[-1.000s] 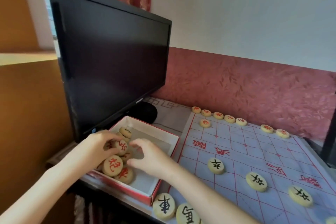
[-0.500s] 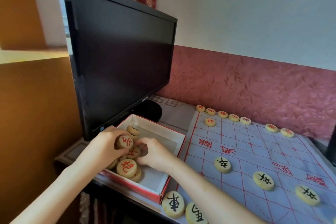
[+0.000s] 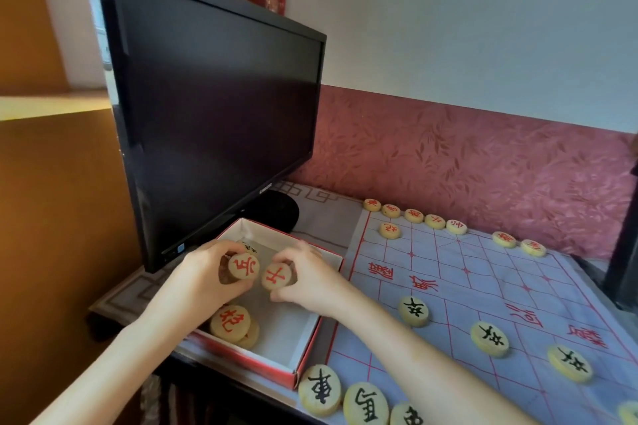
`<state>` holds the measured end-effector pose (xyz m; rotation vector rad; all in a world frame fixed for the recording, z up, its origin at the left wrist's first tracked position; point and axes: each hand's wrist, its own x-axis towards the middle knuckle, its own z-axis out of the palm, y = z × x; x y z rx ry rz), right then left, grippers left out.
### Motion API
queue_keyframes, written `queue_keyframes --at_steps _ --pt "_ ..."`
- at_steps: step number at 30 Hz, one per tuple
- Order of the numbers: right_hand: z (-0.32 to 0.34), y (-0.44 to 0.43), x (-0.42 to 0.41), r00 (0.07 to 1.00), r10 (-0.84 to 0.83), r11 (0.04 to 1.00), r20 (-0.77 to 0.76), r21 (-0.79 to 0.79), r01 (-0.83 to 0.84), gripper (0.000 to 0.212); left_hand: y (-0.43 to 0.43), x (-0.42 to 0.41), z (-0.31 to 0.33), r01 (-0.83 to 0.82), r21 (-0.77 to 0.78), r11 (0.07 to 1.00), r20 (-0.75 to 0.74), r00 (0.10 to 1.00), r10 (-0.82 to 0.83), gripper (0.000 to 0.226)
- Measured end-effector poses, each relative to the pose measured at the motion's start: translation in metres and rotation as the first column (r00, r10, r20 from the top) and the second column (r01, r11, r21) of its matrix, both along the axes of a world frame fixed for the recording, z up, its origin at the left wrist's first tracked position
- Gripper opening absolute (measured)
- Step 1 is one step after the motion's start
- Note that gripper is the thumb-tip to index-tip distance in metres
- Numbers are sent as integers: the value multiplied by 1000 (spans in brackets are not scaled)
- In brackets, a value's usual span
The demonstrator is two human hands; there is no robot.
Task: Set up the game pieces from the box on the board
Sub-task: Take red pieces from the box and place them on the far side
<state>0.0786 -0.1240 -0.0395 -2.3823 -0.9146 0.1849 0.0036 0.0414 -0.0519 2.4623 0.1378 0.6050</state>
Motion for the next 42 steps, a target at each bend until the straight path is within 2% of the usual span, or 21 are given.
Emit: queue_keyframes --at_steps 5,11,17,20,25,31,35,42 --pt "18 -39 8 998 -62 995 1 82 62 53 -27 18 8 24 -41 999 14 1000 -23 45" --pt "25 -91 24 987 -158 979 -11 128 158 53 -64 48 17 178 -46 983 27 984 -177 44" --pt "27 -149 46 961 -275 954 -15 123 274 54 -120 84 26 291 -57 955 40 956 -289 52" --pt "27 -181 61 943 -333 937 -24 101 334 54 -150 103 29 356 -20 934 25 934 -356 48" --pt "27 -242 99 887 -459 884 -42 79 461 50 -200 140 29 457 -15 889 -33 889 -457 46" --pt "19 -305 165 732 -680 732 42 74 677 48 -258 181 15 493 -91 865 -116 858 -501 47" --pt "15 -319 193 699 -712 702 64 43 711 56 -281 202 7 487 -86 869 -100 864 -493 46" --pt "3 -315 227 670 -733 674 115 -4 738 51 -300 232 -4 490 -74 869 -131 859 -495 45"
